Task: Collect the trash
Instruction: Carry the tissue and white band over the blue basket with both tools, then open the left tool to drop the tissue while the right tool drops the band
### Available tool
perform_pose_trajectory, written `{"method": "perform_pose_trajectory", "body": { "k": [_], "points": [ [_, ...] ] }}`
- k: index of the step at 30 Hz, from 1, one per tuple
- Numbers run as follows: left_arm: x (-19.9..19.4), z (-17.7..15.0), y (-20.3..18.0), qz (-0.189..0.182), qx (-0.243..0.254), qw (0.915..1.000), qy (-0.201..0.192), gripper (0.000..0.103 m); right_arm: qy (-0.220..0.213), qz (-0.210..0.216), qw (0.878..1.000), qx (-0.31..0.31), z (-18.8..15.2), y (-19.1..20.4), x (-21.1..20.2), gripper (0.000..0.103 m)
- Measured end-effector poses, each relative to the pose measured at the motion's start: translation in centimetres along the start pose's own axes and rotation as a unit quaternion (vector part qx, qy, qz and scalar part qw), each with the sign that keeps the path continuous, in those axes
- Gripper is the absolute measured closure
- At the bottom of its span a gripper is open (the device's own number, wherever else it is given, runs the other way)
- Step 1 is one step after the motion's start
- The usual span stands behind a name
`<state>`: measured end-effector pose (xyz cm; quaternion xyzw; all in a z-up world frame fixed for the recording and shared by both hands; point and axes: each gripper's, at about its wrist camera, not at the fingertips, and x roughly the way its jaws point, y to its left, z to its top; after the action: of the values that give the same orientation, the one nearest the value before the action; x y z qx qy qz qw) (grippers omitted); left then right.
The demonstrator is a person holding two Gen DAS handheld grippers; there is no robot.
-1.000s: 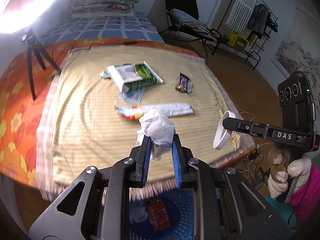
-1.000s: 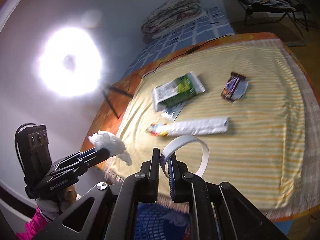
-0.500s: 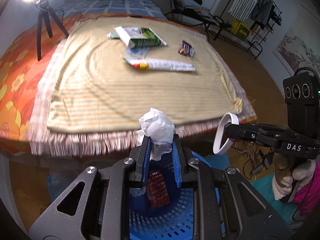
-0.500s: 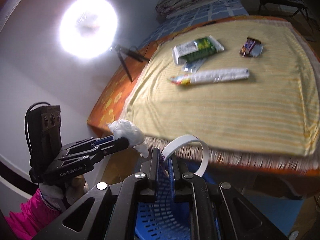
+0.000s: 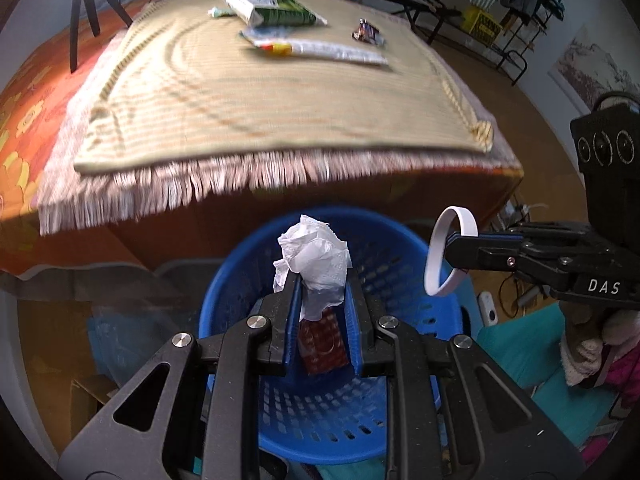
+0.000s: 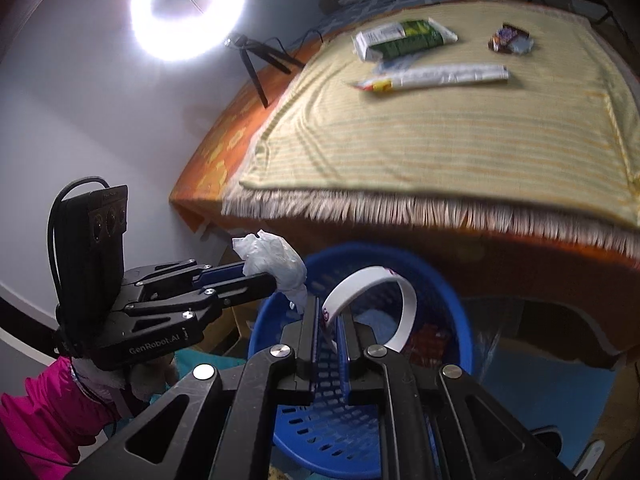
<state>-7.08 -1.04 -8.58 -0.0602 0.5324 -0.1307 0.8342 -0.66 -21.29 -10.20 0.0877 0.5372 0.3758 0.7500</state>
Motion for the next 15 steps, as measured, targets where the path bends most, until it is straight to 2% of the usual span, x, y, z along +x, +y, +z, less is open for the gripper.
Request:
{"method": "perform_pose_trajectory", "body": {
  "k": [13, 15],
  "points": [
    [2.1, -3.2, 0.8, -0.003, -0.018, 0.9992, 0.035, 0.084, 0.037, -0.021, 0.999, -0.008, -2.7, -0.6, 2.7, 0.093],
    [2.2, -3.4, 0.8, -0.002, -0.018, 0.9992, 0.036, 0.079, 0.041, -0.026, 0.999, -0.011, -3.0, -0.7, 3.1, 0.093]
  ]
}}
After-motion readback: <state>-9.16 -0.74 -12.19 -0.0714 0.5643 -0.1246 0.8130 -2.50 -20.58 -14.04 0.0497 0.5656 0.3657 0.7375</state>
